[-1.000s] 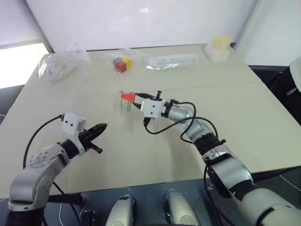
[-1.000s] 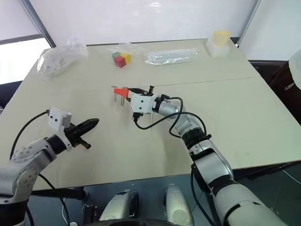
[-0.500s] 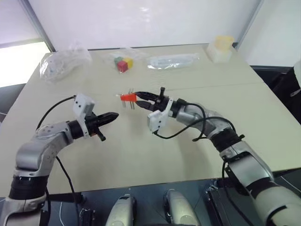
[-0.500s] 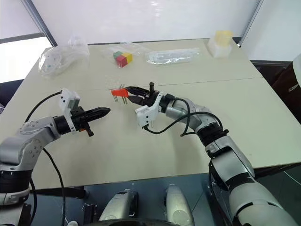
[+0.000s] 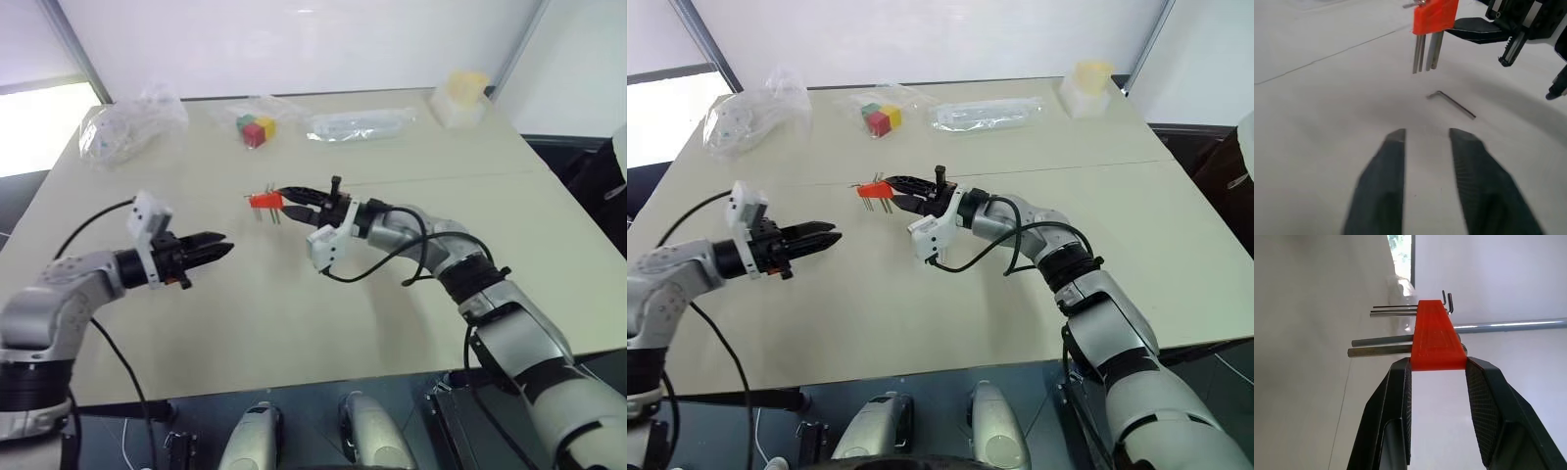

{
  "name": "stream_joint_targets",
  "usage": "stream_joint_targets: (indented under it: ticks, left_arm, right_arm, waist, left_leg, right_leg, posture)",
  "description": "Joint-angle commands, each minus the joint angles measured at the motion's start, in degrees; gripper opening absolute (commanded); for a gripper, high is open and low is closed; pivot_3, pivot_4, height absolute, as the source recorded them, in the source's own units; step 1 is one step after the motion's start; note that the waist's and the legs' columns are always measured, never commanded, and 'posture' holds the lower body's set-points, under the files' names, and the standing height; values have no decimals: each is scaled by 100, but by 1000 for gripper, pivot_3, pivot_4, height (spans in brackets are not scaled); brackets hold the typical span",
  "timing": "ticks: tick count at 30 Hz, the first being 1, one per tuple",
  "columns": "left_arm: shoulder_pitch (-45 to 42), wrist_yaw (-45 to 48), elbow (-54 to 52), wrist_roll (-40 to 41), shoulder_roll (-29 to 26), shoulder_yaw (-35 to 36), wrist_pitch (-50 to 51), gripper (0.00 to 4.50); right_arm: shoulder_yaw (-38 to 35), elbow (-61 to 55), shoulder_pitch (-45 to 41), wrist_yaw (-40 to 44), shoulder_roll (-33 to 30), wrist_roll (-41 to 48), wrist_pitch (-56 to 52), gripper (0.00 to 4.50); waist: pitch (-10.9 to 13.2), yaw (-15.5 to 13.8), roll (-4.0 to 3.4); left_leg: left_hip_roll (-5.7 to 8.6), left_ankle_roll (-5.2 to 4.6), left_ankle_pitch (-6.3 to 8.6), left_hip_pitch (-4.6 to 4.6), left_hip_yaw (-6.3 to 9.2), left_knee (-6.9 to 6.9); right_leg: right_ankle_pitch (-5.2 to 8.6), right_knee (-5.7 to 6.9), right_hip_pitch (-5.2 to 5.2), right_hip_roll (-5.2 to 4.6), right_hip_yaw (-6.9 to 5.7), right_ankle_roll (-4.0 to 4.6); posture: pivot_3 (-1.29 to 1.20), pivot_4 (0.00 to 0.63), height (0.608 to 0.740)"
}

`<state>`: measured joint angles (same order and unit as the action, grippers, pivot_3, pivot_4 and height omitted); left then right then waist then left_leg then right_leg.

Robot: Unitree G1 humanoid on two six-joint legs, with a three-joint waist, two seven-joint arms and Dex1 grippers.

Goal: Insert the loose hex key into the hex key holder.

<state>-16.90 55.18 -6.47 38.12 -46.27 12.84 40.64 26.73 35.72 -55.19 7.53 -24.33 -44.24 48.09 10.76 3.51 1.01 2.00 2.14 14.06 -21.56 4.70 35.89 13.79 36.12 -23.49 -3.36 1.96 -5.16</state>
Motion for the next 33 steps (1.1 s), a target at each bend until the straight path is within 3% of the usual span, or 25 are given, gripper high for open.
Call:
stream_joint_targets:
  ticks: [1, 2, 12, 33]
  left_arm:
    - [-253, 256, 148, 138, -102, 170, -67, 3741]
    - [-328, 306, 228, 122, -93, 159, -108, 4219]
    - [-1128, 874, 734, -185, 64, -338, -573, 4219]
    - [-1441, 634, 480, 312, 417, -140, -54, 4219]
  right_arm:
    - [4, -78, -159, 152, 0, 230, 103, 1029]
    - [-5, -97, -165, 217, 14, 274, 94, 1029]
    - [-114, -869, -106, 1601, 70, 1496, 91, 1029]
    - [-248, -1332, -72, 2133, 77, 2093, -144, 1029]
  waist:
    - [9, -8, 7]
    - [11, -14, 9]
    - [21, -6, 11]
    - [22, -37, 10]
  left_leg:
    - [0, 0, 0, 0, 0, 0]
    - [0, 0, 0, -1, 1, 1]
    - [1, 0, 0, -2, 0, 0]
    - [-4, 0, 0, -8, 0, 0]
  right_leg:
    - [0, 0, 0, 0, 0, 0]
    - [0, 0, 0, 0, 0, 0]
    - [-11, 0, 0, -3, -1, -21]
    - [-12, 3, -8, -7, -2, -23]
  posture:
    - [0, 150, 740]
    - [0, 150, 740]
    - [0, 150, 740]
    - [0, 150, 740]
